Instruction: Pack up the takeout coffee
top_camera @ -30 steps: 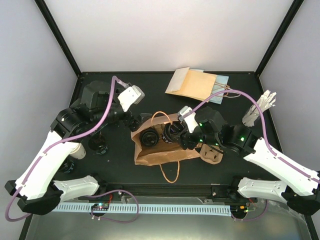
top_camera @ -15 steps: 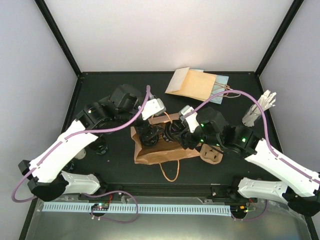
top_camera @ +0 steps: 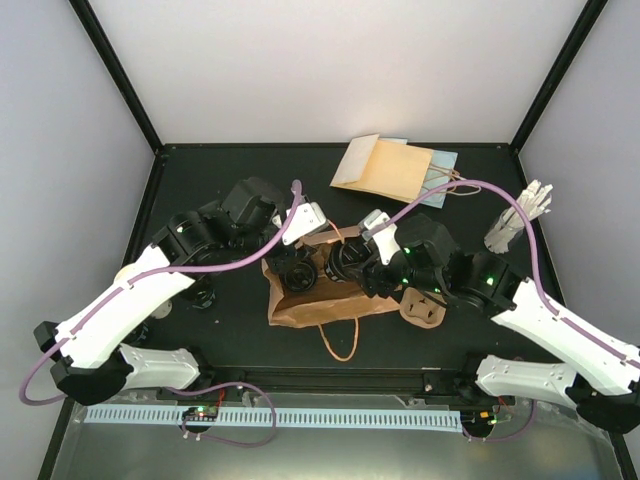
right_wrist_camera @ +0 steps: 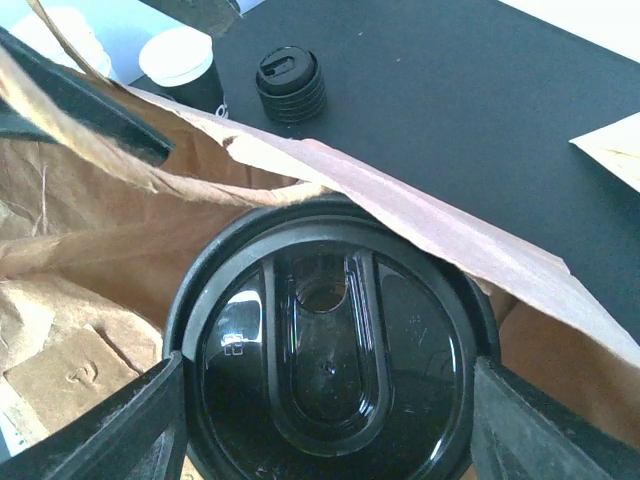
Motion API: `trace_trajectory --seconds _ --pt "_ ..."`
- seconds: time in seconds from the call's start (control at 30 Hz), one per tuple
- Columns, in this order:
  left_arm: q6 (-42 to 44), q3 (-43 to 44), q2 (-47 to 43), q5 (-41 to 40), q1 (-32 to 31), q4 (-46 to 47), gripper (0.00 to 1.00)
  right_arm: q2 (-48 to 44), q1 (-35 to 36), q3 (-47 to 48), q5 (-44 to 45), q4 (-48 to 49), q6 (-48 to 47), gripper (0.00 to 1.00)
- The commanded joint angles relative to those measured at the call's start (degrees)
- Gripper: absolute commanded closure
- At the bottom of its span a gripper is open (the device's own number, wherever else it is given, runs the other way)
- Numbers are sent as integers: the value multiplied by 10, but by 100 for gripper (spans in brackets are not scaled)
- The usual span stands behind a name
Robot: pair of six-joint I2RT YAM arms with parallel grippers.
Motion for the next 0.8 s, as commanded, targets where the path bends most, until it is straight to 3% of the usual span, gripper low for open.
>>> trace_trajectory --seconds 0.0,0.2,0.27,0.53,0.77 --pt "-11 -2 -1 -25 -5 9 55 -15 -2 -10 13 16 -1 47" --pt "-28 -16 -20 -27 -6 45 90 -29 6 -39 7 32 -15 47" --pt "-34 -24 -26 -28 -7 54 97 -35 15 -53 11 42 -19 47" --pt "-44 -40 -35 -24 -9 68 98 -38 80 -68 79 61 -55 47" --pt "-45 -53 -40 -19 -11 77 98 -29 83 -51 125 68 -83 51"
